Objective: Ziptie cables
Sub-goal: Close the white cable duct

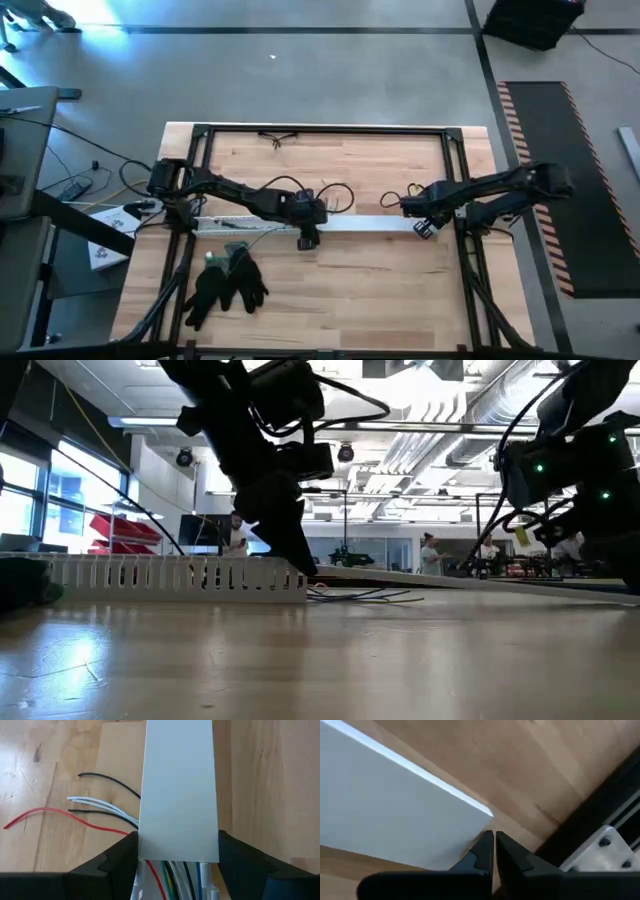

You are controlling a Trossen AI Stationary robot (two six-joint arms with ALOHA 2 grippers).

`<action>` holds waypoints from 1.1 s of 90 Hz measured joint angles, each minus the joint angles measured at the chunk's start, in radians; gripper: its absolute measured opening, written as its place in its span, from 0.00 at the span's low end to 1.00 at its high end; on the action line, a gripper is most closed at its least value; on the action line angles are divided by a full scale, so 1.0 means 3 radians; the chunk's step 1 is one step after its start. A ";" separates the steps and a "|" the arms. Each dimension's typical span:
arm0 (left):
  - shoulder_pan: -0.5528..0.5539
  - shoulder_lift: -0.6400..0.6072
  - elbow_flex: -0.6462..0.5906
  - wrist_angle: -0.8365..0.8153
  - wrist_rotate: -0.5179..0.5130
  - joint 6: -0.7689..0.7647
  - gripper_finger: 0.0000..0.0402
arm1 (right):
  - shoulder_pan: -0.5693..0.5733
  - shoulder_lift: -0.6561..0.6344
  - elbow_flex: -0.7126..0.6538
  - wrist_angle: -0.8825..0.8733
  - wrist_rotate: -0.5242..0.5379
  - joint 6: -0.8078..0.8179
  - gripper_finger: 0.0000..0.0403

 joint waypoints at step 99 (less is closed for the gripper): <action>-0.0002 -0.0002 -0.0004 0.0023 -0.0021 0.0017 0.56 | 0.0001 -0.0012 0.0004 0.0180 -0.0024 -0.0287 0.00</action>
